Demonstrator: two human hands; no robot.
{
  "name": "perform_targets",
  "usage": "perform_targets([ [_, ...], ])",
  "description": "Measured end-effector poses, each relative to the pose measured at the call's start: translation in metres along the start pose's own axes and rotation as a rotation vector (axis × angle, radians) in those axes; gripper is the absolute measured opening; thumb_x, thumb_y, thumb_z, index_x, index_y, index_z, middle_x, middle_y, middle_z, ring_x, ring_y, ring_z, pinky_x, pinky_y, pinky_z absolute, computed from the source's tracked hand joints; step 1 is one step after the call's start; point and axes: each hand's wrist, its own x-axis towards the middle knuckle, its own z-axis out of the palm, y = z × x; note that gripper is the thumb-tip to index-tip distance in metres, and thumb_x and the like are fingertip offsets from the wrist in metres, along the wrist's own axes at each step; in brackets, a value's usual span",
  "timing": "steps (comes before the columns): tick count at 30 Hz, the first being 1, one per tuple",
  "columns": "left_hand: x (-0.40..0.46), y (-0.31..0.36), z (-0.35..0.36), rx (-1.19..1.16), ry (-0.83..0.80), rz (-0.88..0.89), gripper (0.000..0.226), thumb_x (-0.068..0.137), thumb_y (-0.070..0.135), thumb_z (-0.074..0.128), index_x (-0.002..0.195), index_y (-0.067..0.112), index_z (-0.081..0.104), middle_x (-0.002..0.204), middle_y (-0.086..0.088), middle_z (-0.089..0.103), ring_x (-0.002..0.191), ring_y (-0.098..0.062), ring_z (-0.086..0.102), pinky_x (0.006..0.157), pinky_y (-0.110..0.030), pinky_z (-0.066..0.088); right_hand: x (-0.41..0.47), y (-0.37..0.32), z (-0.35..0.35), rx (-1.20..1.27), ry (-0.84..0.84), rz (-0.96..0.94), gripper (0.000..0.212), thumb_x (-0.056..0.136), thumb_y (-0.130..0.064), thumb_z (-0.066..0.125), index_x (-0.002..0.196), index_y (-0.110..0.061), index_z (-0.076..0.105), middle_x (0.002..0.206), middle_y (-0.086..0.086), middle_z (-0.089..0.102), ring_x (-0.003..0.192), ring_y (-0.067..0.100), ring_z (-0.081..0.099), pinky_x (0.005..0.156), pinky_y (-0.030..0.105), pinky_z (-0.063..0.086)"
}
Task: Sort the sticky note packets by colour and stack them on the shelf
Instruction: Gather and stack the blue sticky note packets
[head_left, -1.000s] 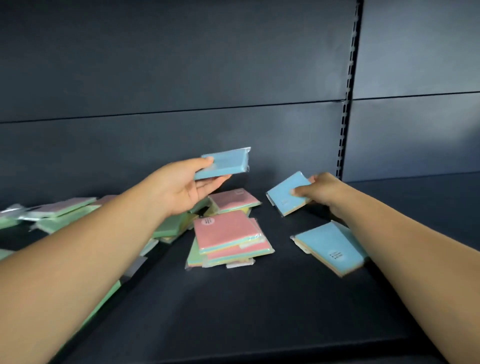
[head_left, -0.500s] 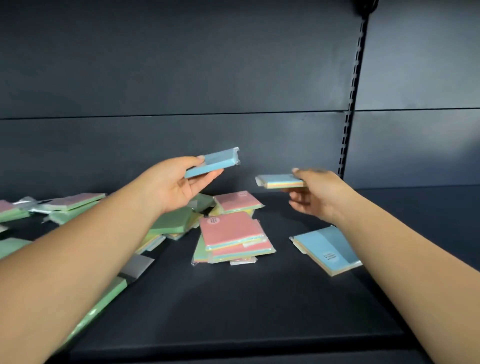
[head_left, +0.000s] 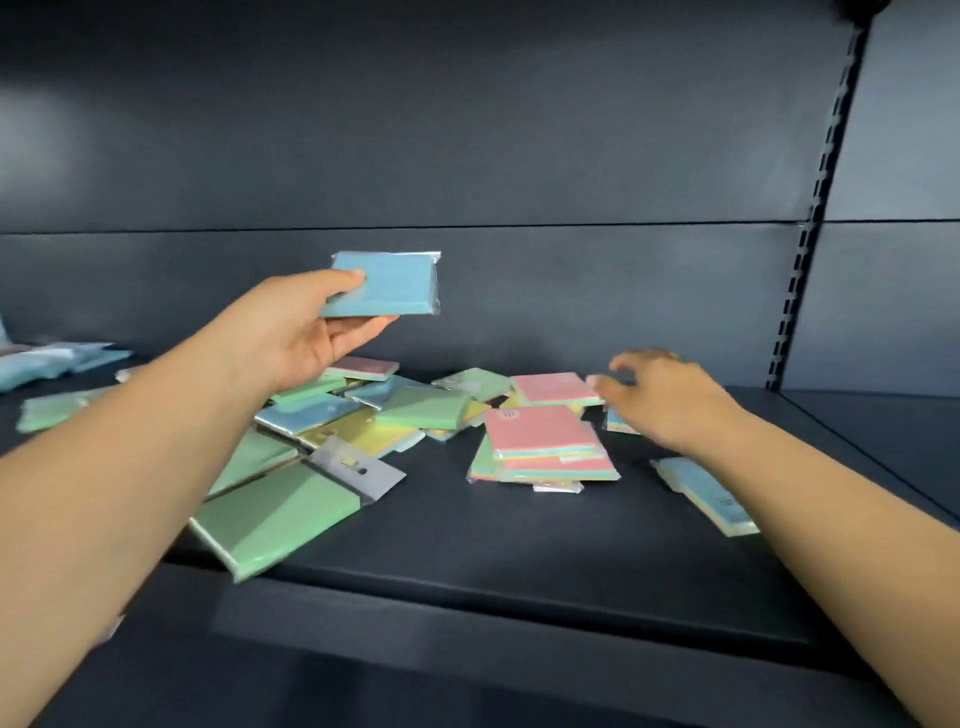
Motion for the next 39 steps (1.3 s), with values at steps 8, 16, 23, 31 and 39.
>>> perform_targets([
  [8,-0.033,-0.005,-0.097,-0.008,0.148,-0.014,0.008,0.095,0.017,0.049,0.087,0.018,0.05,0.084,-0.002,0.063,0.05,-0.009,0.068,0.045,-0.017,0.052,-0.05,-0.061,0.014,-0.26,-0.301,-0.348,0.06,0.091,-0.058,0.033,0.144,-0.03,0.025,0.155,-0.011,0.021,0.142,0.015,0.022,0.111,0.031,0.025],
  [16,-0.04,-0.014,-0.164,0.074,0.181,0.035,0.005,0.097,0.019,0.045,0.096,0.02,0.05,0.084,-0.002,0.064,0.047,-0.008,0.066,0.058,-0.025,0.045,-0.078,-0.097,0.025,-0.148,-0.212,-0.132,0.069,0.09,-0.061,0.03,0.148,-0.034,0.004,0.158,-0.007,-0.006,0.146,0.014,-0.008,0.118,0.038,-0.002],
  [23,-0.034,-0.031,-0.187,0.117,0.116,0.076,0.017,0.097,0.019,0.044,0.113,0.015,0.046,0.086,-0.002,0.064,0.046,-0.007,0.065,0.053,-0.02,0.049,-0.135,-0.191,0.062,-0.166,-0.341,-0.342,0.06,0.092,-0.062,0.021,0.147,-0.04,0.012,0.158,-0.009,0.004,0.146,0.012,0.004,0.117,0.034,0.012],
  [31,-0.041,-0.038,-0.17,0.225,0.034,0.137,0.017,0.096,0.021,0.045,0.112,0.018,0.047,0.103,-0.006,0.063,0.038,-0.006,0.061,0.044,-0.015,0.048,-0.141,-0.189,0.065,-0.242,-0.297,-0.113,0.06,0.091,-0.064,0.017,0.146,-0.042,0.012,0.159,-0.004,0.0,0.146,0.019,0.0,0.117,0.041,0.005],
  [39,-0.052,-0.045,-0.138,0.183,-0.077,0.1,0.027,0.096,0.021,0.045,0.122,0.018,0.048,0.085,0.002,0.064,0.038,-0.008,0.061,0.059,-0.027,0.048,-0.153,-0.165,0.052,-0.188,-0.248,0.103,0.066,0.093,-0.061,0.018,0.15,-0.029,0.008,0.159,0.003,0.004,0.146,0.02,0.004,0.116,0.037,0.009],
])
